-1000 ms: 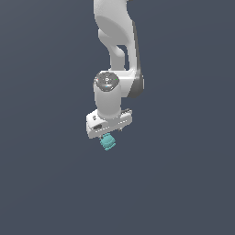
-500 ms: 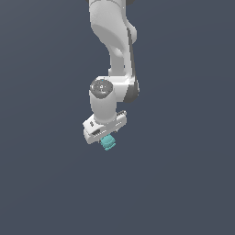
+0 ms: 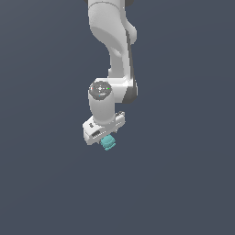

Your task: Pick up the object and move it to a goal position.

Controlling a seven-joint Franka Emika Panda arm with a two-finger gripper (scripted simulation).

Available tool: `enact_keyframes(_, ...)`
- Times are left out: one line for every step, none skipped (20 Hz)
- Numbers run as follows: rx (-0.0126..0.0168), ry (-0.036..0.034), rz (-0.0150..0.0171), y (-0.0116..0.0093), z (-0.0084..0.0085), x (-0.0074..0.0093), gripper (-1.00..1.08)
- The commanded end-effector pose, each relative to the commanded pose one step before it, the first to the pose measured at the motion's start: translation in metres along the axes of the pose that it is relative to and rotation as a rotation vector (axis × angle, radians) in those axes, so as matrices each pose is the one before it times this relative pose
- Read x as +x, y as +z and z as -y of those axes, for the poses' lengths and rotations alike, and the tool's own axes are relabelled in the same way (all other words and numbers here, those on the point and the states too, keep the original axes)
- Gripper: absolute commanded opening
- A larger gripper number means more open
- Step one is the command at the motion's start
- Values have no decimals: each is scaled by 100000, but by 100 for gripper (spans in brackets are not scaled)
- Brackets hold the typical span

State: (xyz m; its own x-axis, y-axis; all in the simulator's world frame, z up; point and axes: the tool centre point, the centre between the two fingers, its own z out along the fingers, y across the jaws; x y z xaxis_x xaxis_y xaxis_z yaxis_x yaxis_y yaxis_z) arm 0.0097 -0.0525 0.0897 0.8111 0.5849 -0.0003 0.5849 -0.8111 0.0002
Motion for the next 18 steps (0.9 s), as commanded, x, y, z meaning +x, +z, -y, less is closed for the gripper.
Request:
enact_keyframes(18, -20, 18, 300, 5, -14, 100)
enact_keyframes(0, -69, -6, 269, 26, 13, 100)
enact_keyframes(0, 0, 0, 348, -8, -20, 100)
enact_keyframes(1, -49, -5, 421, 14, -6, 100)
enact_keyframes(1, -69, -7, 494, 23, -3, 100)
enact_keyframes(0, 0, 0, 567, -10, -36, 100)
enact_keyframes(2, -84, -8, 594, 29, -4, 100)
enact_keyframes(1, -49, -5, 522, 12, -12, 100)
enact_keyframes(1, -49, -5, 442, 10, -3, 100)
enact_keyframes(0, 0, 0, 364, -15, -12, 100)
enact_keyframes(-1, -49, -5, 282, 4, 19, 100)
enact_keyframes(0, 0, 0, 204, -23, 11, 100)
enact_keyframes(0, 0, 0, 124, -26, 22, 100)
enact_keyframes(0, 0, 0, 53, -25, 26, 100)
enact_keyframes(0, 0, 0, 9, -11, 13, 100)
enact_keyframes(0, 0, 0, 0, 0, 0, -100)
enact_keyframes(0, 0, 0, 0, 0, 0, -100)
enact_keyframes(0, 0, 0, 0, 0, 0, -100)
